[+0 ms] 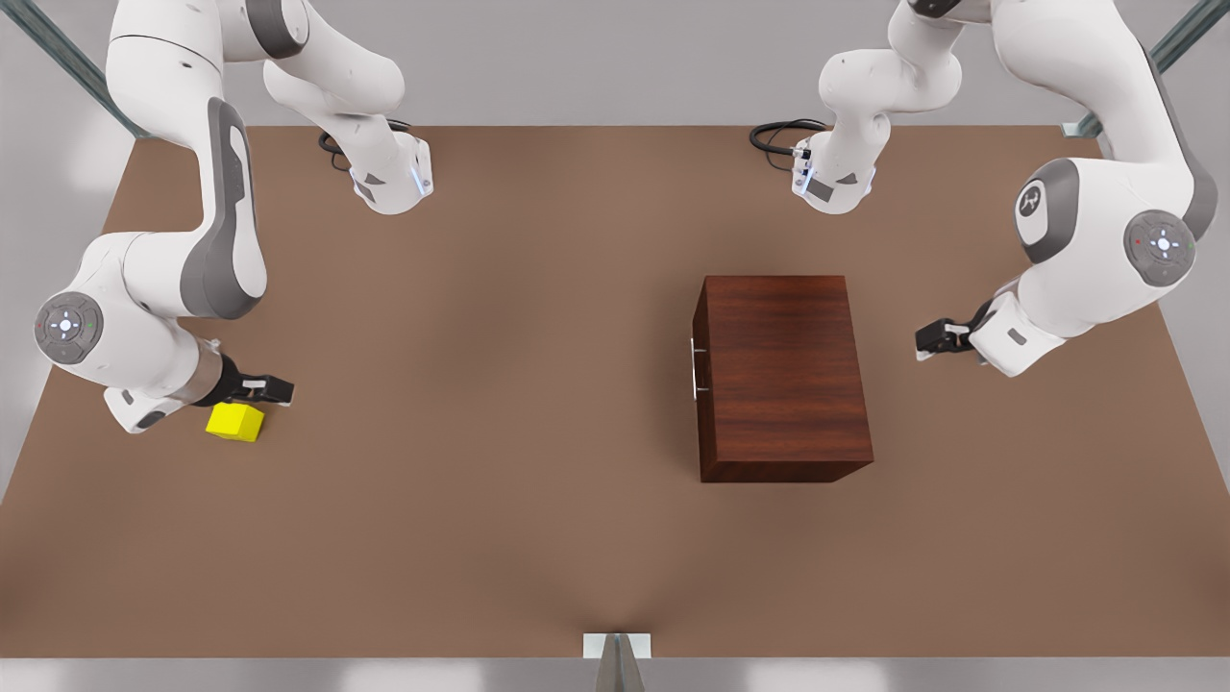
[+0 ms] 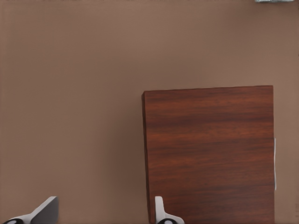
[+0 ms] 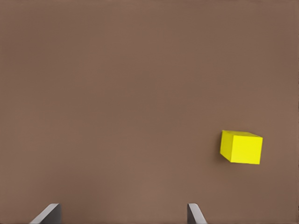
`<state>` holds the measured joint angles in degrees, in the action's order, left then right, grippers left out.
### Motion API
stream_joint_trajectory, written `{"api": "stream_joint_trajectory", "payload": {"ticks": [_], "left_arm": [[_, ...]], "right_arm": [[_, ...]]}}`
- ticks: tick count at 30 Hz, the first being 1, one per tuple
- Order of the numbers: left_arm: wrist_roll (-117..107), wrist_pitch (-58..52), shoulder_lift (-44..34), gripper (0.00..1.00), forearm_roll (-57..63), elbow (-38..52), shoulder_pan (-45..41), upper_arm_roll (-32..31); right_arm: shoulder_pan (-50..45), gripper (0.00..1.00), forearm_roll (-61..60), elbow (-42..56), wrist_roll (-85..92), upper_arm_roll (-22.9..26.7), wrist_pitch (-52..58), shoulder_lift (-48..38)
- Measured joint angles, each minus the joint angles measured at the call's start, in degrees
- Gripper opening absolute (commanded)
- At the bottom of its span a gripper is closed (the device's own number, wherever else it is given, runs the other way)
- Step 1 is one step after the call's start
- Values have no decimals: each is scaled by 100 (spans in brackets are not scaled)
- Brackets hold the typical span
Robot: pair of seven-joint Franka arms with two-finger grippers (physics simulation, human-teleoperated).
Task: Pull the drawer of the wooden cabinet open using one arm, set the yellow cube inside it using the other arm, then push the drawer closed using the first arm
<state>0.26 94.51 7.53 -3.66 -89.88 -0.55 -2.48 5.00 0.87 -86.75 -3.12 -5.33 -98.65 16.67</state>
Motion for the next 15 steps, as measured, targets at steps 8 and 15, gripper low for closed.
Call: {"api": "stream_joint_trajectory", "payload": {"ticks": [8,15], "left_arm": [[-235,-118,133,100,-58,236,-729,-61],[-1226,-157,1368,100,407,1675,-2776,-95]], "right_arm": [[78,100,183,14,-41,59,60,-39],[243,100,198,18,-68,127,216,-78]]}}
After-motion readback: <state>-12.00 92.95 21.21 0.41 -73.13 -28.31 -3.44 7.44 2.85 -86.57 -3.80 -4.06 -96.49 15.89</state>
